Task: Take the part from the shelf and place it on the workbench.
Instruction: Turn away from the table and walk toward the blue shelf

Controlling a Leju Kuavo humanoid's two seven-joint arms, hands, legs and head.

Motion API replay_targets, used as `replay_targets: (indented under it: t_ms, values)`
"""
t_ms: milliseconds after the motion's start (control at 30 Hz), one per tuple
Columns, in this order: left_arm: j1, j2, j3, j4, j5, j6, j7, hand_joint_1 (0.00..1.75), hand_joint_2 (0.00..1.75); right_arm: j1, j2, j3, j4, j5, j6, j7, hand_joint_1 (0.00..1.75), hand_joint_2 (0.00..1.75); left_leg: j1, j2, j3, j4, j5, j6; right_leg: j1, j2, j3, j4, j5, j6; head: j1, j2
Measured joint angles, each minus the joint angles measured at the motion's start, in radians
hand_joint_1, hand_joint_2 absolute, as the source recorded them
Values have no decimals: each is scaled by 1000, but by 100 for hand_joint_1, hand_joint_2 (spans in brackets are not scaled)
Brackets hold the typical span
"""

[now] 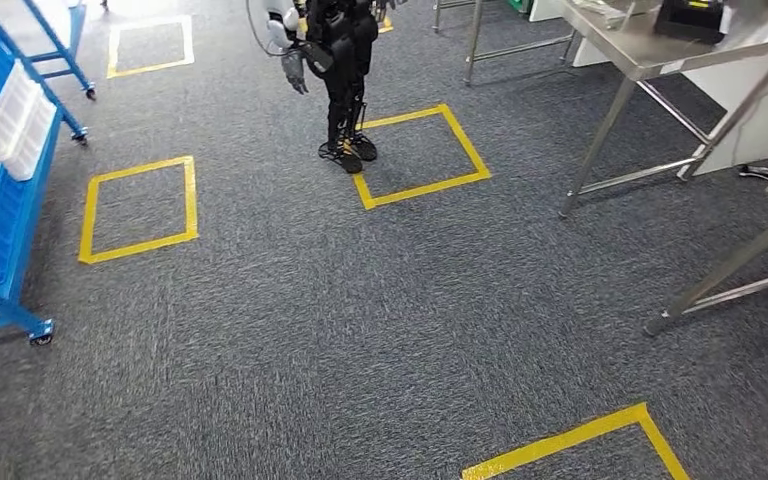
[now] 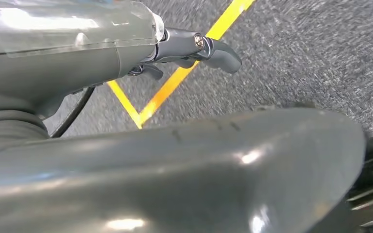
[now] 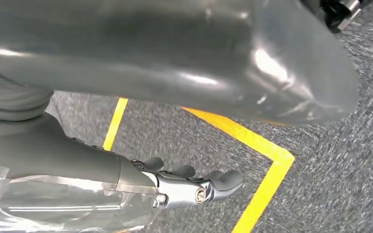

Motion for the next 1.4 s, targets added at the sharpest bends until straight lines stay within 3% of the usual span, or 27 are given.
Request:
replay_targets:
  t_ms: [33, 67, 100, 167, 233, 267, 333, 400, 467, 533, 567, 600, 633, 700, 767, 833, 933, 1033, 1100, 1133, 1167, 1233, 1267, 1300, 1367, 1400]
  values:
    - [1, 0, 0, 0, 0, 0, 0, 0, 0, 1, 0, 0, 0, 0, 0, 0, 0, 0, 1, 7, -17, 37, -8, -2, 2, -17, 0, 0, -2, -1, 0, 0]
    - [3, 0, 0, 0, 0, 0, 0, 0, 0, 1, -1, 0, 0, 0, 1, 0, 0, 0, 2, 11, -15, 36, 2, -2, 3, -33, 1, 0, -3, -1, 0, 0]
    - [5, 0, 0, 0, -1, 0, 0, 0, 0, 0, -1, 0, 0, 0, 1, 0, 0, 0, 2, 18, 9, -6, 29, -1, 4, -46, 4, 1, -5, 0, 0, 0]
    - [5, 1, 0, 0, -1, 0, 0, 0, 0, 0, 0, 0, 0, 1, 1, 0, 0, 0, -4, 56, 89, -150, 87, 8, 6, -71, 11, 1, -11, 6, 0, 0]
    - [1, 2, 0, 0, -1, 0, 0, 0, 0, -1, 0, 0, 0, 3, 2, 2, 0, 0, -14, 87, 136, -238, 109, 22, 11, -93, 18, 2, -18, 15, 0, 0]
    - [1, 3, 0, 0, 0, 0, 0, 0, 0, -2, 0, 0, 0, 3, 2, 3, 0, 0, -18, 86, 137, -247, 107, 27, 12, -104, 20, 2, -20, 20, 0, 0]
    - [6, 4, 0, 0, 0, 0, -1, 0, 0, -8, 2, 0, 0, 5, 2, 5, 0, 0, -16, 62, 137, -253, 113, 36, 9, -112, 25, 3, -25, 30, 0, 0]
    - [7, 4, 0, 0, 2, 0, 0, 0, 0, -11, 3, 0, -1, 6, 2, 5, 0, 0, -11, 40, 143, -264, 120, 47, 5, -65, 12, 43, -55, 39, 0, 0]
    - [3, 4, 0, 0, 2, -1, 0, 0, 0, -9, 3, 0, -1, 6, 3, 6, 0, 0, -9, 16, 145, -268, 125, 53, 2, -3, -44, 160, -117, 43, 0, 0]
    - [1, 4, 1, 0, 3, -1, -1, 0, 0, -4, 2, 0, -1, 6, 5, 7, 0, 0, -9, -13, 144, -266, 125, 54, 0, 15, -105, 272, -151, 45, 0, 0]
    - [2, 4, 1, 0, 3, -2, -1, 0, 0, -2, 2, 0, -1, 6, 6, 7, 0, 0, -9, -29, 144, -264, 124, 53, -1, 17, -116, 283, -140, 46, 0, 0]
    - [3, 4, 1, 0, 3, -2, -1, 0, 0, -1, 2, 0, -1, 7, 6, 7, 0, 0, -9, -44, 144, -261, 123, 52, -3, 20, -109, 256, -109, 46, 0, 0]
    - [3, 4, 1, 0, 3, -2, -1, 0, 0, -1, 2, 0, -1, 7, 7, 7, 0, 0, -8, -60, 145, -257, 122, 49, -6, 29, -85, 194, -67, 46, 0, 0]
    - [2, 4, 1, 0, 3, -3, -1, 0, 0, -2, 2, 0, -1, 7, 7, 7, 0, 0, -7, -87, 141, -247, 117, 40, -12, 72, -37, 74, -10, 44, 0, 0]
    - [2, 4, 1, 0, 3, -3, -1, 0, 0, -5, 2, 0, 0, 7, 8, 7, 0, 0, -7, -106, 133, -242, 115, 28, -10, 94, -22, 32, -1, 36, 0, 0]
    - [5, 5, 1, 0, 3, -3, -1, 0, 0, -10, 2, 0, 0, 7, 8, 7, 0, 0, -3, -119, 127, -243, 116, 15, -6, 72, -21, 28, 4, 23, 0, 0]
    - [8, 6, 1, 0, 3, -3, -1, 0, 0, -11, 2, 0, -1, 7, 8, 7, 0, 0, -2, -92, 121, -229, 106, 6, -9, 47, -16, 15, 11, 7, 0, 0]
    - [8, 6, 1, 0, 3, -3, -1, 0, 0, -12, 2, 0, -1, 7, 8, 7, 0, 0, -3, -78, 118, -224, 102, 5, -8, 45, -15, 14, 11, 6, 0, 0]
    - [5, 6, 1, 0, 3, -3, 0, 0, 0, -9, 2, 0, 0, 7, 9, 7, 0, 0, -3, -39, 75, -135, 52, 2, -4, 25, -15, 13, 10, 0, 0, 0]
    - [5, 6, 1, 0, 3, -3, 0, 0, 0, -7, 2, 0, 0, 7, 9, 7, 0, 0, -2, -15, 52, -83, 34, 0, 0, 0, -14, 13, 7, -4, 0, 0]
    - [4, 6, 1, 0, 3, -3, 0, 0, 0, -6, 2, 0, 0, 7, 9, 7, 0, 0, -2, 13, 49, -69, 33, 0, 5, -31, -11, 13, 4, -6, 0, 0]
    - [6, 7, 1, 0, 3, -3, 0, 0, 0, -5, 1, 0, 0, 7, 10, 7, 0, 0, -8, 65, 103, -164, 83, 11, 11, -80, -2, 14, -5, -2, 0, 0]
    - [4, 7, 1, 0, 3, -3, 0, 0, 0, -5, 1, 0, 0, 8, 10, 7, 0, 0, -14, 83, 133, -221, 102, 19, 13, -92, 2, 15, -9, 3, 0, 0]
    - [3, 8, 1, 0, 3, -2, 0, 0, 0, -6, 1, 0, 0, 8, 10, 7, 0, 0, -19, 91, 140, -240, 105, 25, 14, -102, 4, 14, -11, 7, 0, 0]
    - [5, 10, 1, 0, 4, -2, 0, 0, 0, -9, 3, 0, 0, 10, 11, 7, 0, 0, -21, 69, 140, -247, 108, 35, 14, -120, 10, 12, -13, 17, 0, 0]
    - [8, 10, 1, 0, 4, -1, 0, 0, 0, -11, 4, 0, -1, 11, 11, 7, 0, 0, -19, 57, 144, -254, 113, 39, 13, -111, 12, 14, -18, 22, 0, 0]
